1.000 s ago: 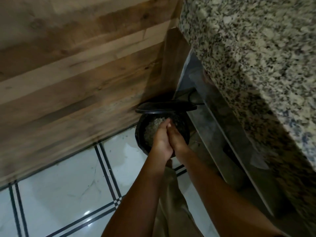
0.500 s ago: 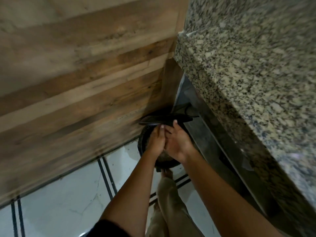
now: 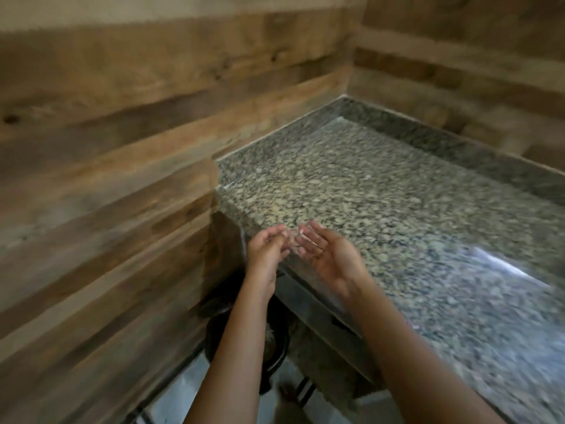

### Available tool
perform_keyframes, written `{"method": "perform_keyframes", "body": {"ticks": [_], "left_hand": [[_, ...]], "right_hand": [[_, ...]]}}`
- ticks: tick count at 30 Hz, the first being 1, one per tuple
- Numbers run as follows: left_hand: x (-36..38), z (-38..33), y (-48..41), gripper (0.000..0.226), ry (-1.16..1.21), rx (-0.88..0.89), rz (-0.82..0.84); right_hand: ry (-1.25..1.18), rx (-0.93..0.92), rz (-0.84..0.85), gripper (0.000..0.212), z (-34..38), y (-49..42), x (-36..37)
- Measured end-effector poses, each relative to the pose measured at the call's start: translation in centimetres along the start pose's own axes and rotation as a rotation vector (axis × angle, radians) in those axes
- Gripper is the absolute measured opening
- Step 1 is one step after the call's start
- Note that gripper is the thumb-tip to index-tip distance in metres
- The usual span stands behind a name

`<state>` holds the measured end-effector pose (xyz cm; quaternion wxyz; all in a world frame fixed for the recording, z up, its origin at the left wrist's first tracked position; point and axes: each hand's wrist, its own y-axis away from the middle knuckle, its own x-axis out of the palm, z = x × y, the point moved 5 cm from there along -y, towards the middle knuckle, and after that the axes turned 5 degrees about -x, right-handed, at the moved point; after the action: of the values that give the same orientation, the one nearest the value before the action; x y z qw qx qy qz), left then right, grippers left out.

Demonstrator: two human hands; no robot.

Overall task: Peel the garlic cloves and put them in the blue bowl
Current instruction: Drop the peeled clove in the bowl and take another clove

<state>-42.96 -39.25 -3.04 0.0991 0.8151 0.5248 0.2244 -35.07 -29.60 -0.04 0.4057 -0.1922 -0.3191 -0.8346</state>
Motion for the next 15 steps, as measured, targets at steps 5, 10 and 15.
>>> {"method": "perform_keyframes", "body": {"ticks": [5, 10, 15], "left_hand": [[10.7, 0.2, 2.5, 0.018, -0.006, 0.006, 0.228], [20.9, 2.7, 6.4, 0.020, -0.060, 0.018, 0.294], [30.3, 7.5, 11.9, 0.031, -0.198, 0.006, 0.511]], "right_hand": [[-0.028, -0.251, -0.180, 0.018, 8.3, 4.9, -6.6], [-0.078, -0.416, -0.405, 0.026, 14.1, 10.6, -15.4], [-0.144, -0.477, -0.576, 0.023, 17.4, 16.4, -24.4]]}}
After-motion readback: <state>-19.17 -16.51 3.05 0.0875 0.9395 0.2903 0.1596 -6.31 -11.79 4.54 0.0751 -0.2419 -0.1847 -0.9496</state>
